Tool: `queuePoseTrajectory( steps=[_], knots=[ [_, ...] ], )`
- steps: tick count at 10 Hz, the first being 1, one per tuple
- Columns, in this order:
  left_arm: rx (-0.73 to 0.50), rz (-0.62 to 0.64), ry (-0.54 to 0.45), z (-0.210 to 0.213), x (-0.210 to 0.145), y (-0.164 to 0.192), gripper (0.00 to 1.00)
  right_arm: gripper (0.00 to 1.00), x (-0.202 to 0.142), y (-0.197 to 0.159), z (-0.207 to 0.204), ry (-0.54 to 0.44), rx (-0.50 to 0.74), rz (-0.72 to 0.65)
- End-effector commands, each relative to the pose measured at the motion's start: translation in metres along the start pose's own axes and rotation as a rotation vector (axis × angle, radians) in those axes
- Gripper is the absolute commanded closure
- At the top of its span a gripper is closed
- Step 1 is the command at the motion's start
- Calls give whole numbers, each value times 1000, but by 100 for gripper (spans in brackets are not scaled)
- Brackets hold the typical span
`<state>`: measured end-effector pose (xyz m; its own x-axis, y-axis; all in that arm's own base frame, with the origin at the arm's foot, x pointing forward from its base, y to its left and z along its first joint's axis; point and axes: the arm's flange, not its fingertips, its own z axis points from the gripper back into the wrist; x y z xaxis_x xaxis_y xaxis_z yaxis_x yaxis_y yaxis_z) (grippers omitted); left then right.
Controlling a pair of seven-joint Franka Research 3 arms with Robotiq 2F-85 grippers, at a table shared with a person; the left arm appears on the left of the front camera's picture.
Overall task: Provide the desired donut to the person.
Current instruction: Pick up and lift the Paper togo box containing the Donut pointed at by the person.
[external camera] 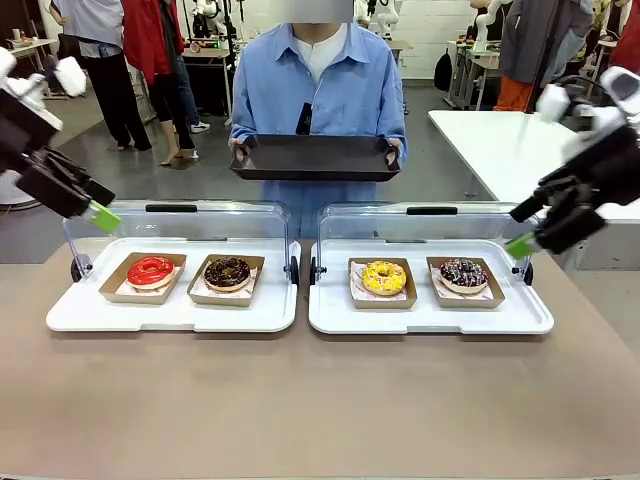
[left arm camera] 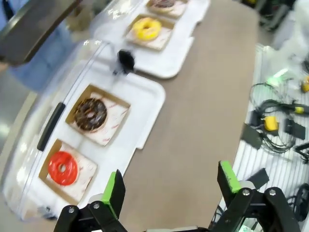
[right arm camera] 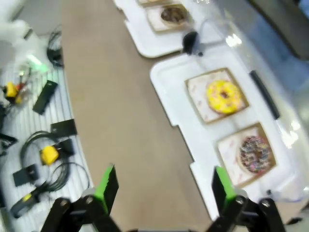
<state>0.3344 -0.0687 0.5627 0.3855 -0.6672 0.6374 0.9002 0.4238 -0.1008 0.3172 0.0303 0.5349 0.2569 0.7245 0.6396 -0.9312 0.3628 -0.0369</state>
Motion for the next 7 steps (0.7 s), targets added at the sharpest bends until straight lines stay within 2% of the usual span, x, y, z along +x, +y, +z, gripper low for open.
queuePoseTrajectory(
  steps=[1, 4, 7],
  knots=[
    [-126, -18, -40, 20, -10, 28, 0, 0, -37, -21, 21, -122, 149, 64],
    [-140, 15, -151, 49, -36, 53, 0, 0, -77, -34, 40, -370, 219, 162],
    [-187, -60, -277, 69, -60, 69, 0, 0, -98, -40, 54, -513, 279, 270]
  ],
)
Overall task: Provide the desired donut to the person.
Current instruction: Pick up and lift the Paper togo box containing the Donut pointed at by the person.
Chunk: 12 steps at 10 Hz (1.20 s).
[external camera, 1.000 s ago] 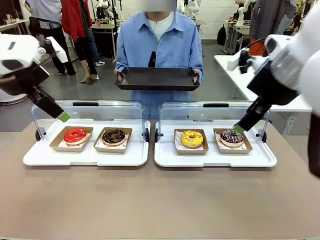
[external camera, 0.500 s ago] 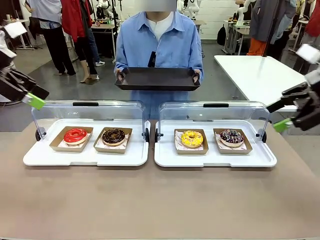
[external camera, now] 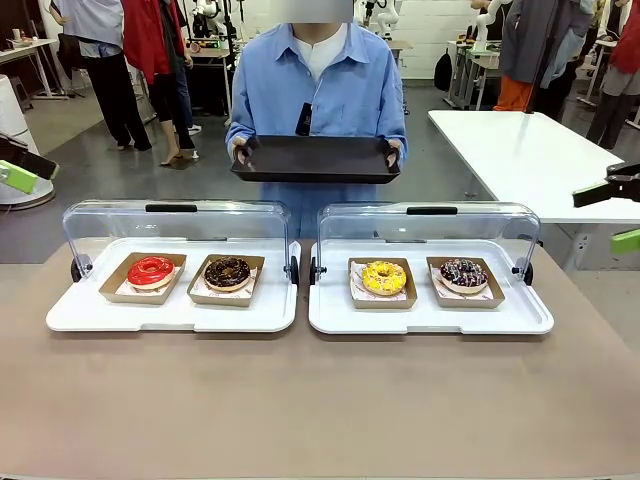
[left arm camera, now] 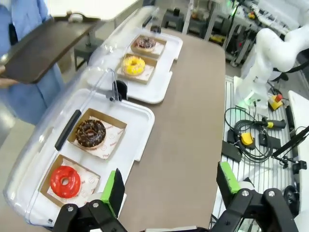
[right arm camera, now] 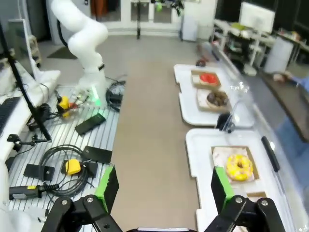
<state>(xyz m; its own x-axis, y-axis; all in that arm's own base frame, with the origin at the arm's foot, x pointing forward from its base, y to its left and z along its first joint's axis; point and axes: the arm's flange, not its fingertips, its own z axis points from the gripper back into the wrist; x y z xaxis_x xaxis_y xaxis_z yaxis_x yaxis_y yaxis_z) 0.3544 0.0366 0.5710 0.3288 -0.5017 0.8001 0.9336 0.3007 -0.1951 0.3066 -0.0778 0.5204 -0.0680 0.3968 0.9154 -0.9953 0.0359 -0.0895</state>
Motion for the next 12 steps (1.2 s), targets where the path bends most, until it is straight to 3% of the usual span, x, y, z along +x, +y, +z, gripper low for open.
queuePoseTrajectory(
  steps=[1, 3, 5, 10, 12],
  knots=[
    [-31, -87, -75, 10, -11, 8, 0, 0, -14, -11, 10, -38, 26, -4],
    [-29, -205, -163, 22, -29, 16, 0, 0, -24, -16, 17, -59, -11, -80],
    [8, -286, -190, 29, -48, 23, 0, 0, -31, -17, 24, -73, -30, -129],
    [103, -277, -154, 40, -79, 34, 0, 0, -39, -16, 34, -92, -81, -194],
    [109, -255, -145, 40, -84, 32, 0, 0, -41, -15, 35, -48, -152, -218]
  ],
)
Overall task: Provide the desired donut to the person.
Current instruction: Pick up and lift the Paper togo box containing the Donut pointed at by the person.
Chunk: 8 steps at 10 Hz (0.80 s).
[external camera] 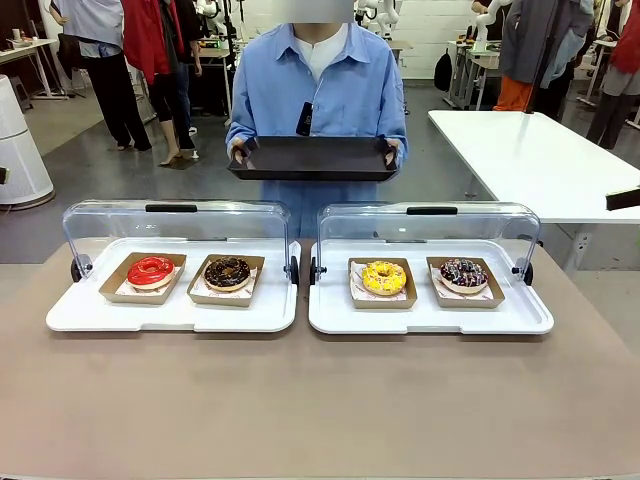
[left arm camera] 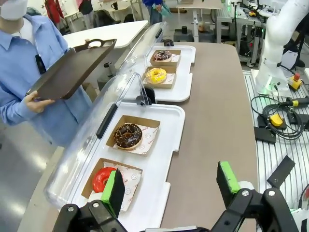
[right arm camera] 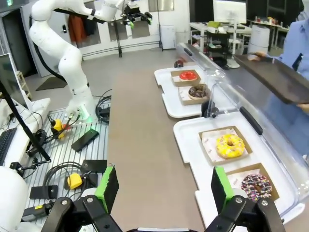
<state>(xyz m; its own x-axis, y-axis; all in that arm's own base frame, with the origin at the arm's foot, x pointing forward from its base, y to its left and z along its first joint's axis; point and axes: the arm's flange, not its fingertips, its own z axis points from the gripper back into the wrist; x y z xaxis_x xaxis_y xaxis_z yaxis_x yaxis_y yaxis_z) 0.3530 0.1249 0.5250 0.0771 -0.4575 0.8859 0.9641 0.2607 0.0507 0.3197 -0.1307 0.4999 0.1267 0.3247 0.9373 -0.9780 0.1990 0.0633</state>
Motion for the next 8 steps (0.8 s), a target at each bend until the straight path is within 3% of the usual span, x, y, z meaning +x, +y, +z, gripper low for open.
queuePoseTrajectory(
  steps=[1, 3, 4, 5, 8],
  knots=[
    [26, -17, -3, -5, -3, -5, 0, 0, 0, 0, -4, 6, -82, -19],
    [46, -5, 3, -5, 5, -8, 0, 0, 0, 2, -5, 28, -94, -23],
    [5, 3, 9, 0, 0, -2, 0, 0, 4, 3, -12, 64, -213, -117],
    [5, 3, 9, 0, 0, -2, 0, 0, -3, -2, 5, 35, -61, -8],
    [5, 3, 9, 0, 0, -2, 0, 0, -3, -2, 5, 35, -61, -8]
  ],
)
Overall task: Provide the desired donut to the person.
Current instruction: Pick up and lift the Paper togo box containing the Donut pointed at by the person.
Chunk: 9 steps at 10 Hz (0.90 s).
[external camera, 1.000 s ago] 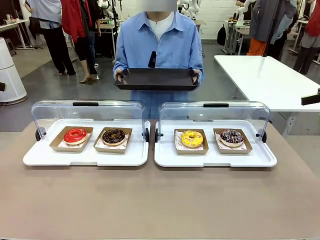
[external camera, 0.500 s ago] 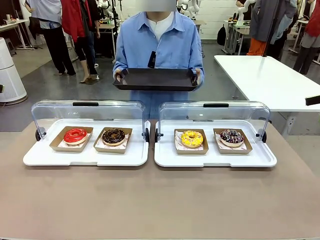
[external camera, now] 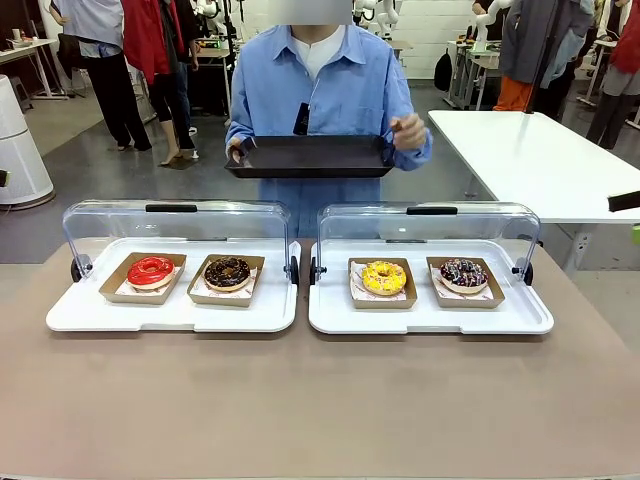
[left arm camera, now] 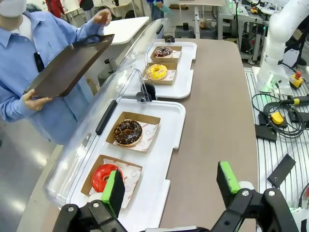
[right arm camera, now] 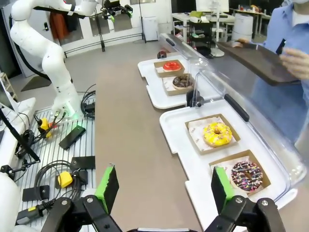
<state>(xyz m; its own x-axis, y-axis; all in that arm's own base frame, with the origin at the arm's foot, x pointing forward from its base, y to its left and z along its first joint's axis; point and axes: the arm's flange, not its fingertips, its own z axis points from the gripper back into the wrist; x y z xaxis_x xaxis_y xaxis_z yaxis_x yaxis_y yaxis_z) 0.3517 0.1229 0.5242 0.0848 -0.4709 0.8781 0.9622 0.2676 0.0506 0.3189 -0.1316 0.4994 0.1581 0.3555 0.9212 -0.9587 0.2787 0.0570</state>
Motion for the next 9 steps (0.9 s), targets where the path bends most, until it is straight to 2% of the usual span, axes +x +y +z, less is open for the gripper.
queuePoseTrajectory(
  steps=[1, 9],
  knots=[
    [-1, -1, -8, 2, 0, 0, 0, 0, -2, -3, 4, -6, 17, 16],
    [-1, -1, -8, 2, 0, 0, 0, 0, -2, -3, 4, -6, 17, 16]
  ],
)
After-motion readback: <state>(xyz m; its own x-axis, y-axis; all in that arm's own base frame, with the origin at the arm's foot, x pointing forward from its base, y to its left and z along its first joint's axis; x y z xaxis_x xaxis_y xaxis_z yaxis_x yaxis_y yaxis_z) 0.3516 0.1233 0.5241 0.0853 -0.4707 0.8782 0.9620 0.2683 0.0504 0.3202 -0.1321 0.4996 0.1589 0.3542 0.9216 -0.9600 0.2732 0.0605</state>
